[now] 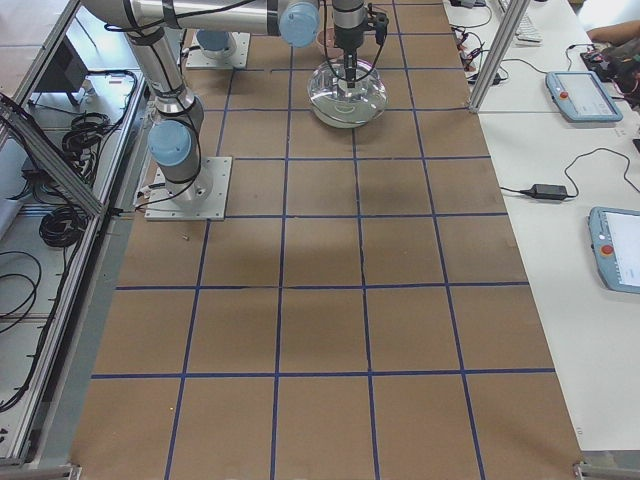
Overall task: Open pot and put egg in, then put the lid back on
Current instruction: 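Lower the left gripper around the brown egg in the pink bowl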
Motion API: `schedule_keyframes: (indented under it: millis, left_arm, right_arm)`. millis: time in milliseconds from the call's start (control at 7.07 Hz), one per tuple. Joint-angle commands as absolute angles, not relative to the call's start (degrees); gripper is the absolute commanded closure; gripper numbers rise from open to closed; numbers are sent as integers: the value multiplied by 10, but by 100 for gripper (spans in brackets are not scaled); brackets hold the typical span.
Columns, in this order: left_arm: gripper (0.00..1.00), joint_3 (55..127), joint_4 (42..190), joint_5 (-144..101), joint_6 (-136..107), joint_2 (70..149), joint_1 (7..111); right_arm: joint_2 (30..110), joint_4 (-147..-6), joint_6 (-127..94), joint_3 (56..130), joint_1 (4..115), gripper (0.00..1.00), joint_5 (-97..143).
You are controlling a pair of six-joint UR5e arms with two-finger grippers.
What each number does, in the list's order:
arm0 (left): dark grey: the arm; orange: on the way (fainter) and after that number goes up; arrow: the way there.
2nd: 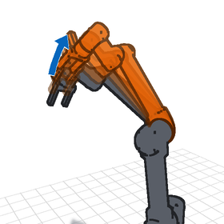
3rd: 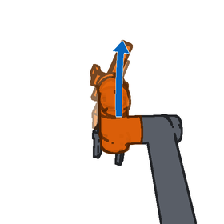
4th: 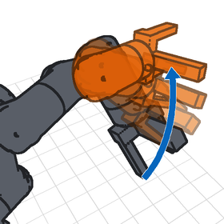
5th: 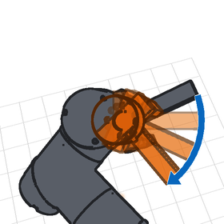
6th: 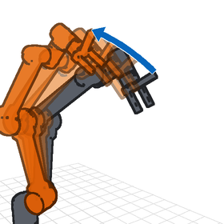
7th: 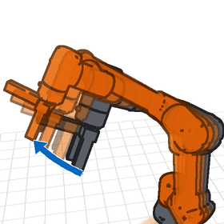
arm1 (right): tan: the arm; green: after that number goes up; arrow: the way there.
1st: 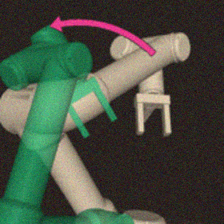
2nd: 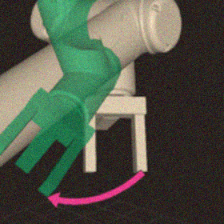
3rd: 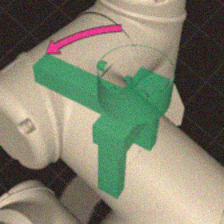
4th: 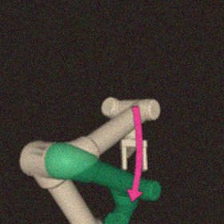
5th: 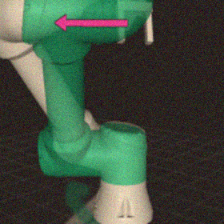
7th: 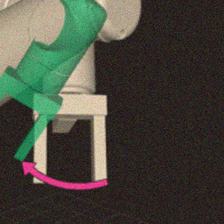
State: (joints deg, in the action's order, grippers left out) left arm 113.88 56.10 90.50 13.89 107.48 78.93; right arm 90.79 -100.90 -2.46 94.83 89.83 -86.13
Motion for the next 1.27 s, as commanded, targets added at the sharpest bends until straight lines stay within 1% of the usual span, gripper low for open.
schedule_keyframes:
  millis: [0, 849, 1132]
  left_arm:
    - [4, 1139, 549, 908, 139, 1080, 789]
    - [5, 1143, 549, 908, 137, 1085, 789]
    - [7, 1144, 550, 908, 137, 1085, 789]
  right_arm:
    - [908, -1009, -25, 948, 898, 66, -861]
    - [908, -1009, -18, 948, 893, 66, -861]
    - [908, -1009, -18, 948, 893, 66, -861]
